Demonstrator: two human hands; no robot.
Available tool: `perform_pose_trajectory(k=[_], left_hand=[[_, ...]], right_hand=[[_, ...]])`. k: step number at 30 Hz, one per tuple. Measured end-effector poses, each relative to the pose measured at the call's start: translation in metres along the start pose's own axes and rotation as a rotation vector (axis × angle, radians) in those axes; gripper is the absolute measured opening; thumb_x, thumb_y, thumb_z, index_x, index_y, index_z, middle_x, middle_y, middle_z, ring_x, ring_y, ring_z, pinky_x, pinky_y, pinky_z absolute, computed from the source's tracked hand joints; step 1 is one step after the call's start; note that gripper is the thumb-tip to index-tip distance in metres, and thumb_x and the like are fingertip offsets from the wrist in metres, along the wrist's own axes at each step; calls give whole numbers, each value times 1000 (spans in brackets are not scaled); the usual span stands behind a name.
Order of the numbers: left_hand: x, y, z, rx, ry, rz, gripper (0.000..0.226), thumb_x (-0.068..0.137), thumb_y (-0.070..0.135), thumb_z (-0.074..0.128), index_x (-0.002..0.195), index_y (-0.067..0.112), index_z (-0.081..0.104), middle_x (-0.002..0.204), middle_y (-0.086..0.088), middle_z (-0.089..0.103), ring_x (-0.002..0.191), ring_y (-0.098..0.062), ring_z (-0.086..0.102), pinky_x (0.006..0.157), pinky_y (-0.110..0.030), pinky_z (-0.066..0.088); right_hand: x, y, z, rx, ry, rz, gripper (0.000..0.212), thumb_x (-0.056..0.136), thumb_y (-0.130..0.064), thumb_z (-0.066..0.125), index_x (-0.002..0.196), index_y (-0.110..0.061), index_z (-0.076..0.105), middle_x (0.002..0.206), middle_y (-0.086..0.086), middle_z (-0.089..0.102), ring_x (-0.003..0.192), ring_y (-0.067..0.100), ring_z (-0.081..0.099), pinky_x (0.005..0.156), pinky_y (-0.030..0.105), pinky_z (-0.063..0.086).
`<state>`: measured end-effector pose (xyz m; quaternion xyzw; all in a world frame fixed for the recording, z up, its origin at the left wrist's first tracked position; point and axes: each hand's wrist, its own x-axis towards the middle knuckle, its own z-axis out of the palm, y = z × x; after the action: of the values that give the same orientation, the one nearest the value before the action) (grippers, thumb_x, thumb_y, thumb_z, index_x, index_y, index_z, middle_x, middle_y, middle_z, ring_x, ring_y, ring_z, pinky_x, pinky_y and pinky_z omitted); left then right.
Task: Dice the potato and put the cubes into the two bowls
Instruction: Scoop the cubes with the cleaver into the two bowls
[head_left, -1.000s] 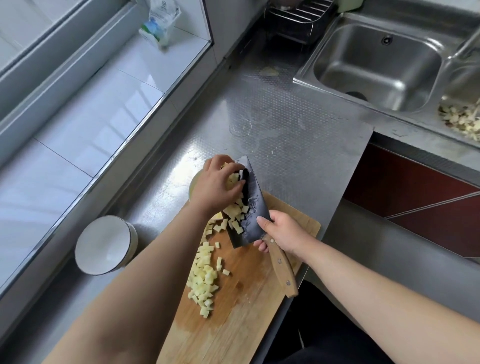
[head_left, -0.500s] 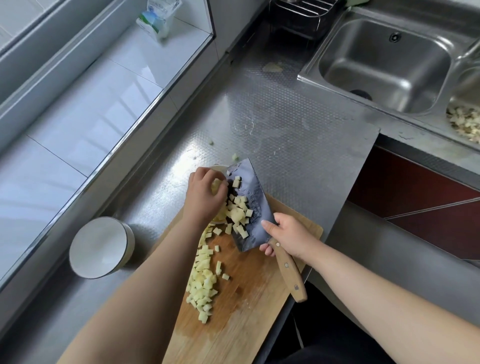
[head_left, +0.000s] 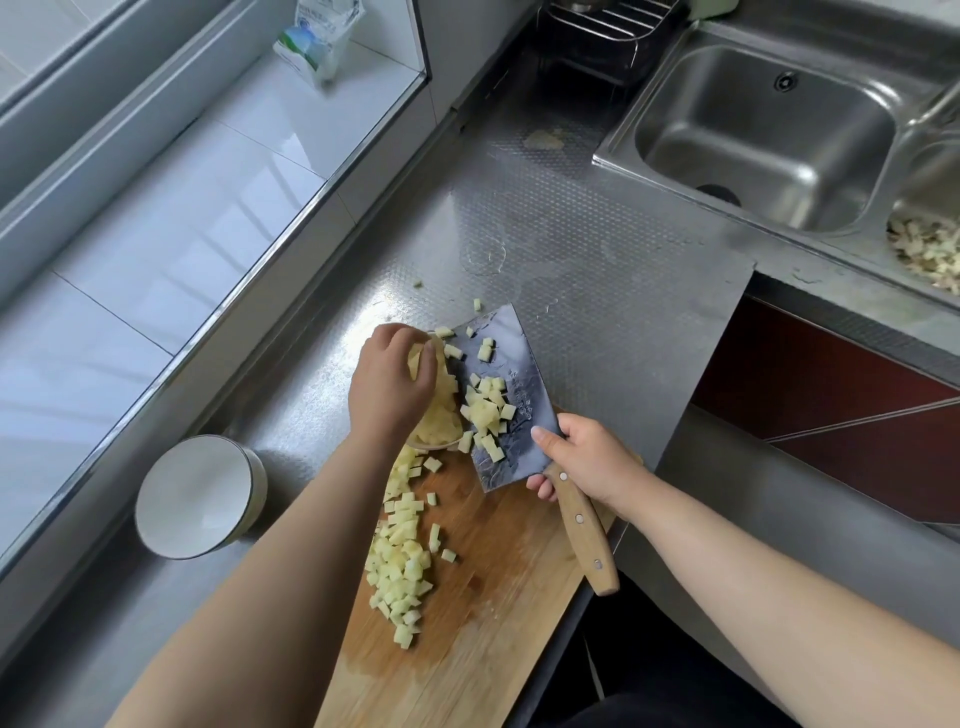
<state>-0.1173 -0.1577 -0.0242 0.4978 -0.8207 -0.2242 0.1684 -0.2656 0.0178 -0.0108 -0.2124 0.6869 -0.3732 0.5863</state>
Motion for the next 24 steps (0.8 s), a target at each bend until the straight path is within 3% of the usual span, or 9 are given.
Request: perform_pose_trajectory(k=[5,12,20,24], left_hand=[[15,13,1,-96,-44,146,20,93,33,58,108,21,64,117,2,53,117,-17,43,93,-27,34],[34,12,3,-9,-188,185,15,92,36,62,101,25,66,107,7,50,106,-16,39,87,-26,32],[25,-3,4,-48,-229,88,8,91,30,63,96,24,66,97,7,53,92,-15,53,77,-31,46],[17,-7,3,-19,-210,59,11,92,30,61,98,22,64,96,8,55,89,-12,55,71,-25,41]], right_hand=[[0,-2,2,-5,-16,5,22,101,-21,49,98,0,54,71,19,66,49,16,63,51,29,55],[1,-14,4,-76,-36,-17,26,101,-23,48,104,2,56,79,21,68,53,12,65,51,26,55],[4,-19,1,-66,-24,-12,19,101,-23,49,95,-6,57,75,19,68,56,18,65,54,30,56],[6,-20,-1,-63,-24,-9,17,101,-22,50,91,-10,56,69,14,66,50,13,64,52,30,55]])
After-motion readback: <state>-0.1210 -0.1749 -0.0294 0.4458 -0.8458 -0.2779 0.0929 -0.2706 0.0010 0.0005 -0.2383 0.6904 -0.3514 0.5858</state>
